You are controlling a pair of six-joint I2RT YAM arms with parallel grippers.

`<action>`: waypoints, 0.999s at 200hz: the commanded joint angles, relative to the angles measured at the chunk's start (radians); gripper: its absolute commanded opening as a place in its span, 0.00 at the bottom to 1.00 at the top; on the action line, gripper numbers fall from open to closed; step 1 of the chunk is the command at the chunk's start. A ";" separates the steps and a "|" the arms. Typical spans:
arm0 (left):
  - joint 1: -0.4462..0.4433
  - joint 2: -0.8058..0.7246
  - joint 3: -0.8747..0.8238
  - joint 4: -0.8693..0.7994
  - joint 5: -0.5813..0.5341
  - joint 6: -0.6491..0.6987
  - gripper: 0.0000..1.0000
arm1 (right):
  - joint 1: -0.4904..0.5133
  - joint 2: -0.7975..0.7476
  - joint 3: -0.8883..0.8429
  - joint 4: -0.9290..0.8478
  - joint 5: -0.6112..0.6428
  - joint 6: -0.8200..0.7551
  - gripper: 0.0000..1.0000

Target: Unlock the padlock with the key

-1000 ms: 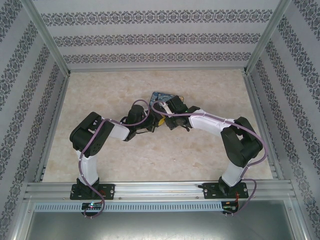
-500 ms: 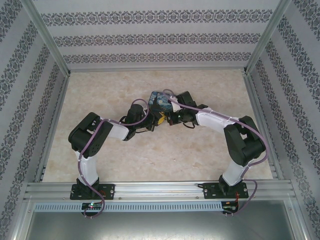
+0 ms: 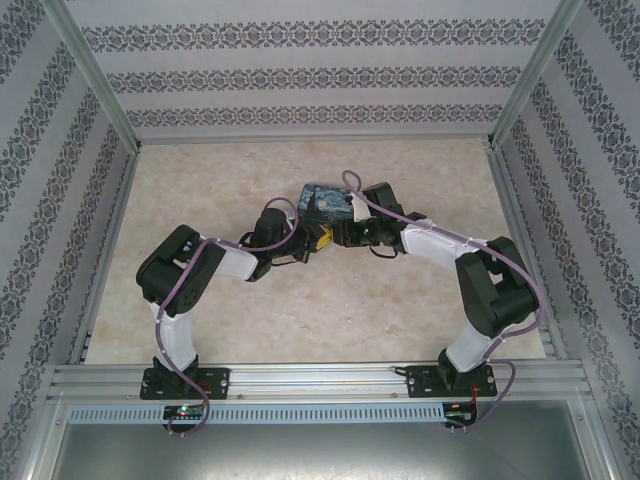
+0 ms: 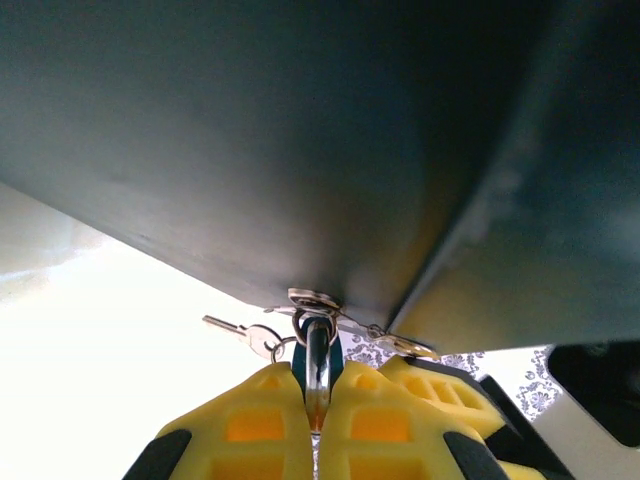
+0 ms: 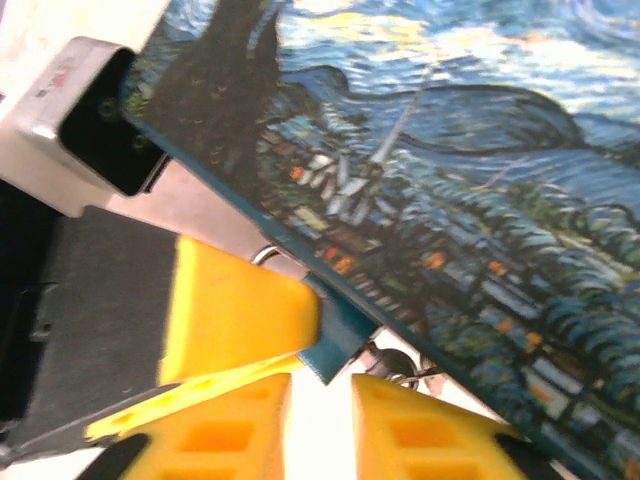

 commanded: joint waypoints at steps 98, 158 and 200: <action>-0.006 -0.065 0.039 -0.052 0.053 0.017 0.00 | 0.142 -0.095 -0.030 -0.126 0.436 -0.311 0.47; -0.006 -0.072 0.061 -0.100 0.069 0.032 0.00 | 0.211 -0.092 -0.081 -0.041 0.617 -0.436 0.46; -0.007 -0.082 0.062 -0.117 0.073 0.041 0.00 | 0.252 -0.063 -0.070 -0.008 0.696 -0.474 0.44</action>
